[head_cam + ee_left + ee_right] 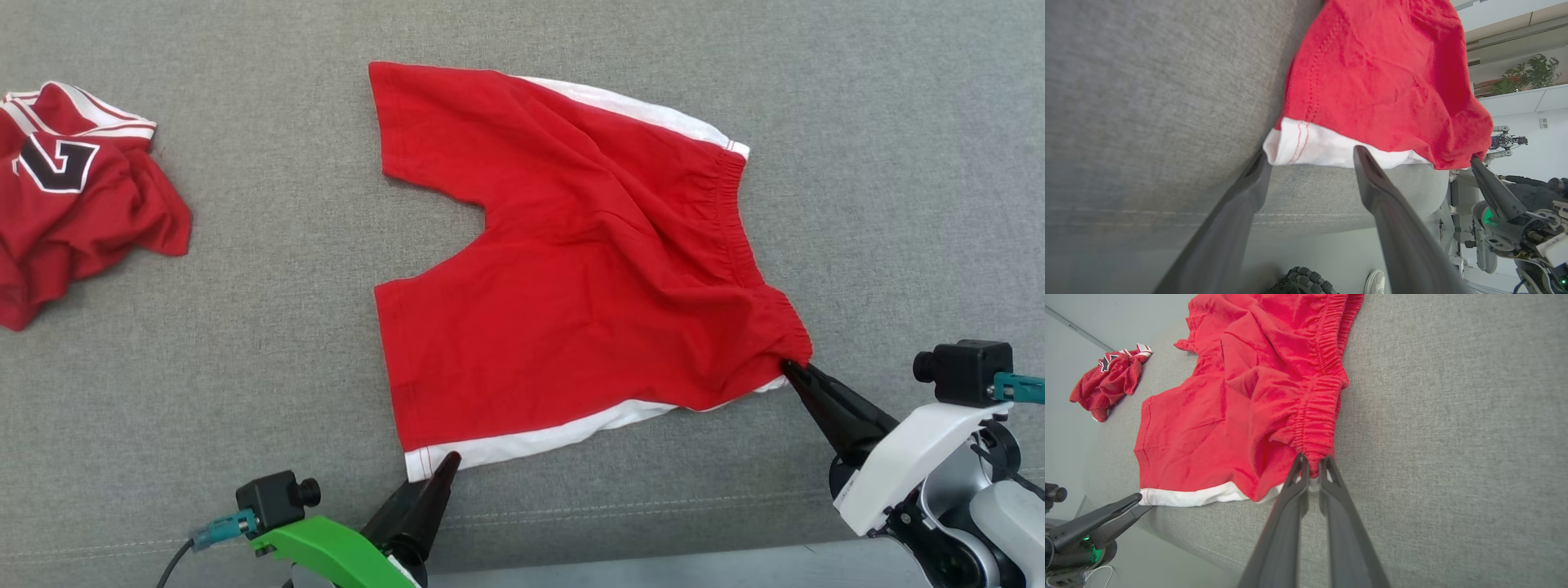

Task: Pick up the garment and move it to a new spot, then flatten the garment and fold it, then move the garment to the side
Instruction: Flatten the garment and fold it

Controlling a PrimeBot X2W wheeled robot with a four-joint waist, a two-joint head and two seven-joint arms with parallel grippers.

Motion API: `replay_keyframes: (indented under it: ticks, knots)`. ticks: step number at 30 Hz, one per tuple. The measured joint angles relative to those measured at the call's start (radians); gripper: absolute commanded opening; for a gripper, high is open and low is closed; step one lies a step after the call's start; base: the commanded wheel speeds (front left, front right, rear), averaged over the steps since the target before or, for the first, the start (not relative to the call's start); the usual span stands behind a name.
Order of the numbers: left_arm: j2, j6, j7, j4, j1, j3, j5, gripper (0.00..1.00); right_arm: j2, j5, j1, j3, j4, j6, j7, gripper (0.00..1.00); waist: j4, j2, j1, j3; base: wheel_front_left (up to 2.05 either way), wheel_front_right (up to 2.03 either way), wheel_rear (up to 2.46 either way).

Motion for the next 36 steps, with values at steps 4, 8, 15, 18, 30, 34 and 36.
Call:
replay_keyframes:
  ticks: [4, 8, 15, 18, 30, 34, 36]
  knots:
    - [-0.015, -0.009, 0.0, 0.019, -0.011, 0.0, -0.022, 1.0, 0.0, -0.008, 0.0, -0.001, 0.0, -0.006, 0.002, 0.0, 0.0, 0.0, 0.0, 0.0, 0.0, 0.0, 0.0]
    - [-0.022, -0.018, 0.0, 0.035, -0.03, -0.002, -0.025, 0.42, 0.0, -0.008, 0.0, -0.001, 0.0, -0.006, 0.009, 0.0, -0.002, 0.0, 0.0, -0.001, 0.0, 0.0, 0.0]
    - [-0.025, -0.028, -0.002, 0.05, -0.054, -0.004, -0.028, 0.0, 0.007, -0.008, 0.0, -0.006, 0.0, -0.007, 0.009, 0.0, -0.005, 0.0, 0.0, -0.004, 0.0, 0.0, 0.0]
    - [-0.025, -0.033, -0.005, 0.029, -0.054, -0.002, -0.041, 0.0, 0.015, -0.005, 0.001, -0.013, -0.003, -0.007, 0.009, 0.0, -0.006, 0.0, 0.0, -0.01, 0.0, 0.0, 0.0]
    - [0.012, -0.042, -0.031, -0.206, 0.019, 0.043, -0.118, 0.0, 0.014, 0.059, 0.077, -0.05, -0.011, -0.007, 0.0, 0.0, 0.01, 0.0, 0.0, -0.043, 0.0, 0.0, 0.0]
    - [0.036, -0.043, -0.042, -0.297, 0.043, 0.065, -0.119, 0.0, 0.009, 0.068, 0.101, -0.051, -0.02, -0.007, 0.0, 0.0, 0.024, 0.0, 0.0, -0.052, 0.0, 0.0, 0.0]
    - [0.051, -0.043, -0.046, -0.336, 0.058, 0.079, -0.119, 0.0, 0.008, 0.07, 0.107, -0.051, -0.026, -0.007, 0.0, 0.0, 0.029, 0.0, 0.0, -0.057, 0.0, 0.0, 0.0]
